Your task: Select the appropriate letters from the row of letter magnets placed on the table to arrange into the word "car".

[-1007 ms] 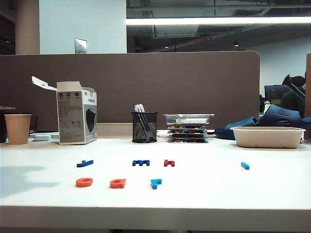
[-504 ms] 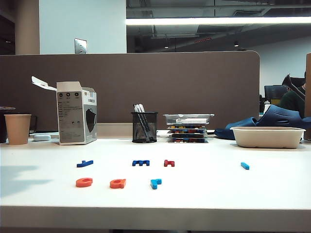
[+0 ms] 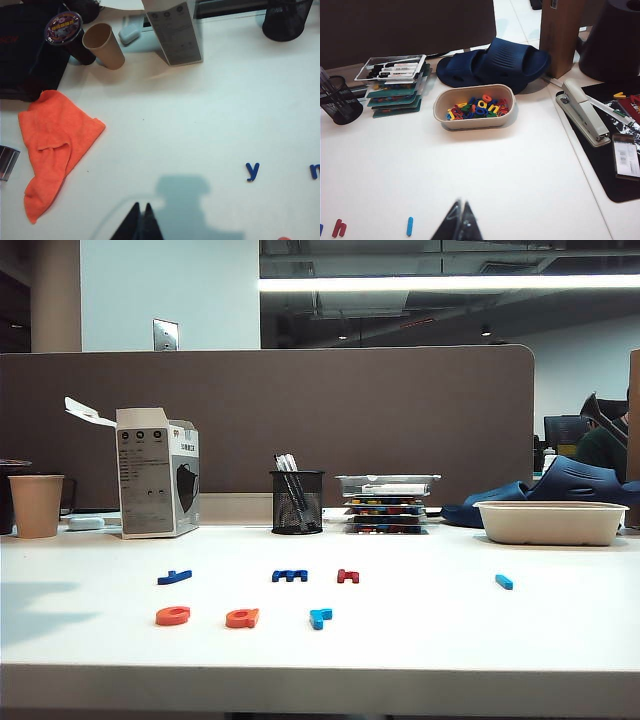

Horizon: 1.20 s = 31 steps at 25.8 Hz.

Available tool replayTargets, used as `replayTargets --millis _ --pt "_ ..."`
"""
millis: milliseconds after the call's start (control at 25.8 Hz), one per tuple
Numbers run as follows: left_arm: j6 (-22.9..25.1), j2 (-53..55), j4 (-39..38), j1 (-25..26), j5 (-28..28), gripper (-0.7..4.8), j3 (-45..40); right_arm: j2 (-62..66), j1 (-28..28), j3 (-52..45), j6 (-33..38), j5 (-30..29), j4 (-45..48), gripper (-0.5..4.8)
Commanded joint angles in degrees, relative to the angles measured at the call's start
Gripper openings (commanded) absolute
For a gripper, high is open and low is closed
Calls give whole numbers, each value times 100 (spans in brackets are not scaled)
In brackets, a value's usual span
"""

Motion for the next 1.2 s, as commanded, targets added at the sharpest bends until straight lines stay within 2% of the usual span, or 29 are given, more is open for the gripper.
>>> replayTargets --millis 39,155,194,232,271,349,387,504,659,736,969,1201 --pt "17 -13 157 9 -13 -6 17 -57 -2 17 -85 -9 85 -2" --pt "17 -13 186 9 61 -6 17 -94 0 -2 -105 -11 87 -2" --pt "46 -13 205 9 348 -6 17 -127 0 -31 -105 -11 85 -2" --pt "188 -13 269 9 592 -6 17 -136 -2 -46 -107 -9 72 -2" --pt "525 -11 452 11 1071 -6 17 -144 -2 -52 -107 -9 42 -2" --pt "870 -13 726 11 1482 -6 17 -151 -2 -52 -109 -9 44 -2" --pt "1263 -22 1086 11 1851 -6 20 -168 -2 -52 -114 -9 44 -2" --pt "1554 -26 1491 179 2140 -6 26 -293 -4 -57 -114 37 48 -2" --pt "1556 -37 1631 977 3016 -6 59 -542 -7 -173 -114 131 125 -2" --pt "1569 -83 1681 1460 3268 -6 61 -708 -7 -302 -118 308 133 -2" --pt "1886 -444 1919 2691 3464 -6 55 -1220 -2 -844 -146 330 278 -2" --pt "2098 -1051 2103 3508 3552 -6 -52 -1777 4 -1591 -133 57 682 -2"
